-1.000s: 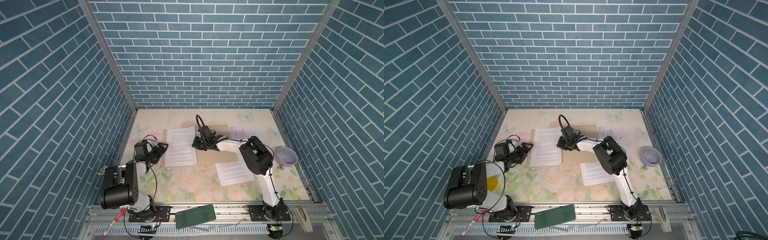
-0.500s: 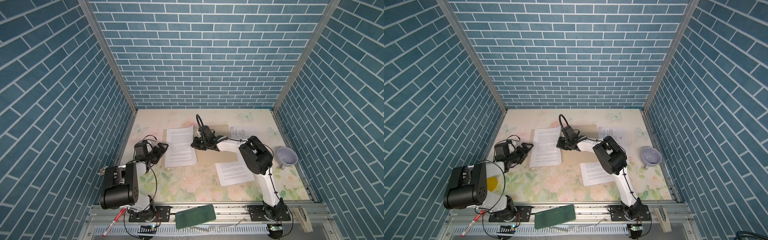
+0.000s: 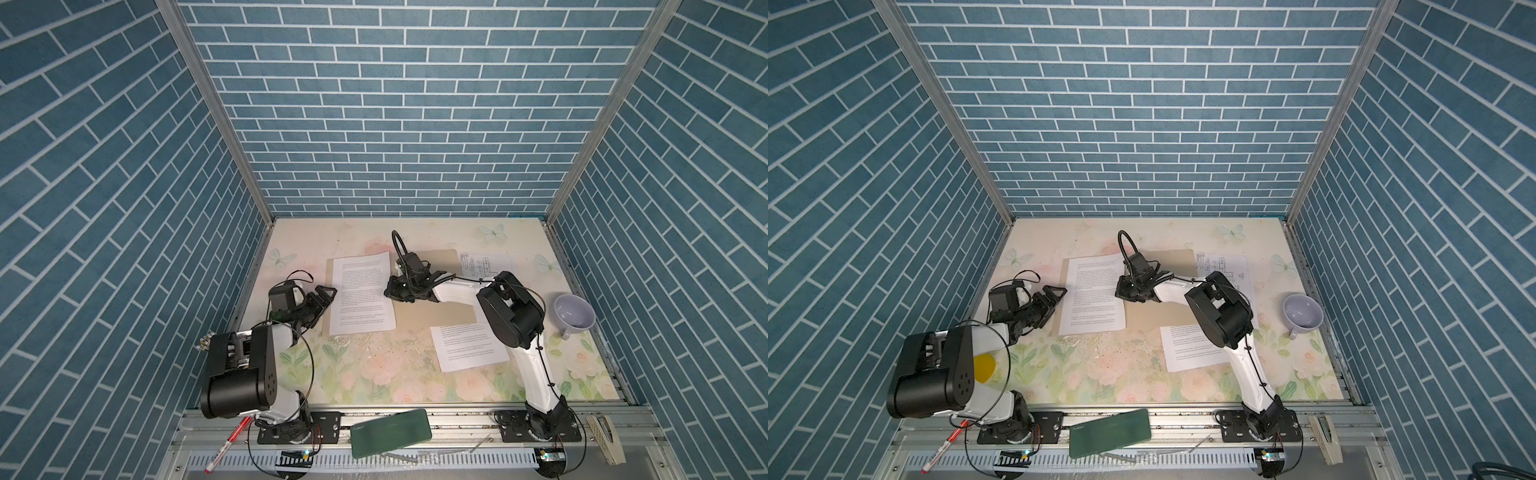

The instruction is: Put the files into the folder

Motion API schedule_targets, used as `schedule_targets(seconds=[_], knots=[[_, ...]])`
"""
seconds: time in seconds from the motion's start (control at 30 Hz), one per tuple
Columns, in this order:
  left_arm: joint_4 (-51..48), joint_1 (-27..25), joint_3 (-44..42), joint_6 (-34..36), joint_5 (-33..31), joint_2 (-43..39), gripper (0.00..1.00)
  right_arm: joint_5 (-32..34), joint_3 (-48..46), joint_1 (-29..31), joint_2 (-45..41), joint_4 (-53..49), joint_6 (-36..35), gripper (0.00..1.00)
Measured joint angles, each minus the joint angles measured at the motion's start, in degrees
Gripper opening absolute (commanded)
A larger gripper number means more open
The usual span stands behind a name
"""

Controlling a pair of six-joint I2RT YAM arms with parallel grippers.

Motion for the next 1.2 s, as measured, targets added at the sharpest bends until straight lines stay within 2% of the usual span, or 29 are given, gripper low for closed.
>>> schedule_targets(seconds=[0.37, 0.7, 1.03, 1.2], knots=[[0.5, 0.0, -0.3, 0.0, 0.0, 0.0, 0.96, 0.4, 1.4, -0.2, 0.0, -3.1, -0.7, 0.07], [0.8, 0.0, -0.4, 0.0, 0.0, 0.0, 0.96, 0.5, 2.6, -0.4, 0.0, -6.3, -1.5, 0.13], [1.3, 0.0, -0.7, 0.0, 0.0, 0.0, 0.96, 0.6, 2.6, -0.6, -0.9, -9.0, -2.0, 0.12], [1.6, 0.0, -0.9, 0.0, 0.0, 0.0, 0.96, 0.3, 2.6, -0.7, -0.9, -9.5, -2.5, 0.08]])
